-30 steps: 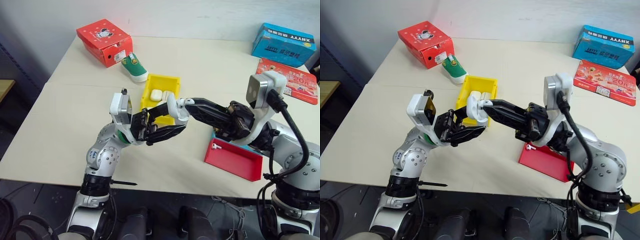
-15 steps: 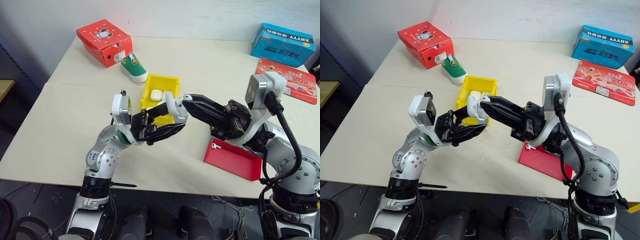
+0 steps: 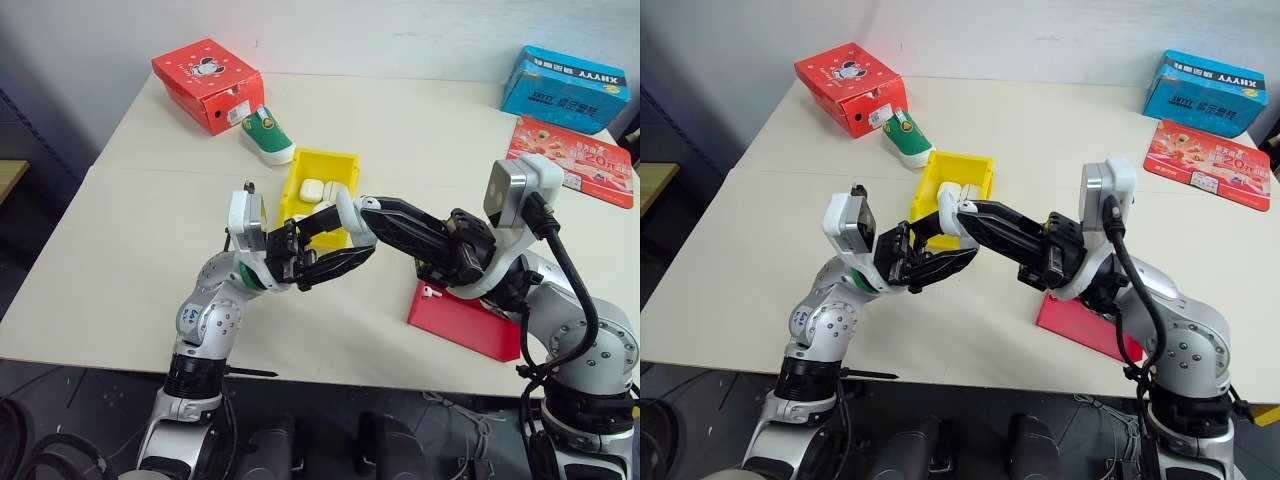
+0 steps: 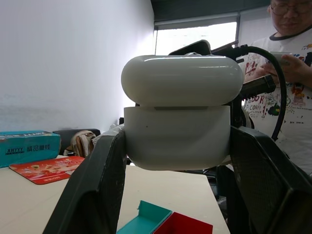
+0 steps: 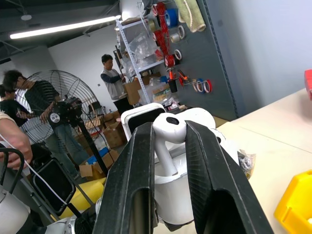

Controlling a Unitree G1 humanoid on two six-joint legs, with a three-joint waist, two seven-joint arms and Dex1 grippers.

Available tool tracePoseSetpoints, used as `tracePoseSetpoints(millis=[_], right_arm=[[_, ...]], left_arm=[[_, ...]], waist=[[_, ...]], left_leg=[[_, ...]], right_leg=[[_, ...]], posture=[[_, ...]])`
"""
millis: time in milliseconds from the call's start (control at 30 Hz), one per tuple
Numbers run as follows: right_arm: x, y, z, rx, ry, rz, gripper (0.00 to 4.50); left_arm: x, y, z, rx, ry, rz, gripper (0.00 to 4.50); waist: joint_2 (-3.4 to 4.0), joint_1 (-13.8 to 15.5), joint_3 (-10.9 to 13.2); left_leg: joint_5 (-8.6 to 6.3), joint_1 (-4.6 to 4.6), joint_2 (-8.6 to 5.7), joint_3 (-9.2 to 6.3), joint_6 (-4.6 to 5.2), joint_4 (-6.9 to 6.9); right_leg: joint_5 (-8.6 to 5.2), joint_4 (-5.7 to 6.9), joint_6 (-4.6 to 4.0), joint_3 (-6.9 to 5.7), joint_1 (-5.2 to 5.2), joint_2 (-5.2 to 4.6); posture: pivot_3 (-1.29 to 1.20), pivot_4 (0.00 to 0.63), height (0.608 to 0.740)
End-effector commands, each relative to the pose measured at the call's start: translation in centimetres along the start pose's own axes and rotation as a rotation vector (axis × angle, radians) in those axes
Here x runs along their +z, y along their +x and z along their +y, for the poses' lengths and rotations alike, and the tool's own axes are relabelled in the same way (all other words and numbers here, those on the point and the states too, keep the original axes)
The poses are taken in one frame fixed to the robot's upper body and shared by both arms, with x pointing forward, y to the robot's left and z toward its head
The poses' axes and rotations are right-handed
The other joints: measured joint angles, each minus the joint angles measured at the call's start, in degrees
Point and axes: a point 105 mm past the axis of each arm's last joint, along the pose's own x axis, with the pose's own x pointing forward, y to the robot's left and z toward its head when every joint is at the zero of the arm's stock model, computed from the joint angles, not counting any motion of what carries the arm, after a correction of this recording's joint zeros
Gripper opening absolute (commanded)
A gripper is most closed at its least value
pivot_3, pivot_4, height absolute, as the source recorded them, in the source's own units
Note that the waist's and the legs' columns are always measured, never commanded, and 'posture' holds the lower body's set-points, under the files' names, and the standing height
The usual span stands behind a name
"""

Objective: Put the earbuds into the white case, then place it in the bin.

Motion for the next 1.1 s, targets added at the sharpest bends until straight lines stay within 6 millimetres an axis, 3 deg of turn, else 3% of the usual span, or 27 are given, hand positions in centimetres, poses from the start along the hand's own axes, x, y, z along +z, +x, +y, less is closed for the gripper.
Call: tracePoseSetpoints(millis=[33,67,167,300,467,600,667,767,833,1100], right_arm=[[-1.1,-0.1,0.1,-0.018,-0.03,0.064,0.49],[-1.4,-0.2,0.0,-0.027,-0.016,0.081,0.49],[-1.8,-0.3,-0.2,-0.034,-0.024,0.104,1.43],[-0.8,-0.8,-0.1,-0.047,-0.095,0.081,2.82],[0.7,-3.2,0.9,-0.049,-0.082,0.141,4.46],[1.3,-5.6,0.6,-0.124,-0.09,0.212,4.46],[2.0,-6.4,0.0,-0.17,-0.157,0.227,4.46],[2.6,-6.9,-0.4,-0.169,-0.256,0.302,3.89],[2.1,-6.9,-0.4,-0.143,-0.296,0.36,3.17],[-3.0,-2.8,0.4,0.036,-0.375,0.487,0.27]], left_arm=[[1.4,0.5,-0.3,-0.017,0.052,-0.061,2.76],[1.4,0.5,-0.3,-0.016,0.053,-0.065,2.76],[1.6,0.6,-0.3,-0.02,0.056,-0.076,2.76],[1.7,0.3,-0.4,-0.021,0.061,-0.07,2.76],[1.7,-1.4,-0.6,-0.003,0.086,-0.019,2.76],[1.5,-2.8,-0.4,0.029,0.118,0.056,2.76],[0.5,-3.4,-0.2,0.036,0.161,0.182,2.76],[-1.7,-4.5,0.1,0.013,0.224,0.417,2.76],[-2.4,-4.7,0.1,-0.009,0.235,0.496,2.76],[-4.6,-2.8,0.0,-0.05,0.215,0.647,2.76]], waist=[[0.0,0.0,0.0],[0.0,0.0,0.0],[0.0,0.06,0.0],[0.0,0.1,0.0],[-0.01,0.12,0.01],[-0.02,0.15,0.01],[-0.03,0.17,0.02],[-0.02,0.18,0.02],[-0.03,0.18,0.02],[-0.02,0.06,0.02]], left_leg=[[0.0,0.0,0.0,0.0,0.0,0.0],[0.0,0.0,0.0,0.0,0.0,0.0],[0.0,0.0,0.0,0.0,0.0,0.0],[0.0,0.0,0.0,0.0,0.01,0.0],[-0.05,-0.01,-0.03,-0.01,0.09,0.0],[-0.07,-0.01,-0.01,-0.02,0.09,-0.01],[-0.07,-0.01,0.0,-0.01,0.09,0.0],[-0.08,0.01,0.0,0.03,0.09,0.0],[-0.1,0.01,0.0,0.05,0.07,-0.01],[-0.15,0.0,0.02,0.0,0.01,-0.01]], right_leg=[[0.0,0.0,0.0,0.0,0.0,0.0],[0.0,-0.01,0.0,0.0,0.0,-0.01],[0.0,-0.01,0.0,0.0,0.0,-0.14],[0.0,-0.02,0.0,-0.02,0.0,-0.25],[0.0,-0.07,0.0,-0.02,0.03,-0.33],[0.0,-0.11,0.0,-0.03,0.04,-0.34],[0.0,-0.16,0.0,-0.02,0.05,-0.35],[0.0,-0.21,0.01,0.0,0.01,-0.36],[0.0,-0.26,0.01,0.01,-0.01,-0.36],[0.0,-0.24,0.01,0.04,-0.07,-0.45]], posture=[[0.0,0.15,0.74],[0.0,0.15,0.74],[0.0,0.15,0.74],[0.0,0.15,0.74],[0.0,0.15,0.74],[0.0,0.15,0.74],[0.0,0.15,0.74],[0.0,0.15,0.74],[0.0,0.15,0.74],[0.0,0.15,0.74]])
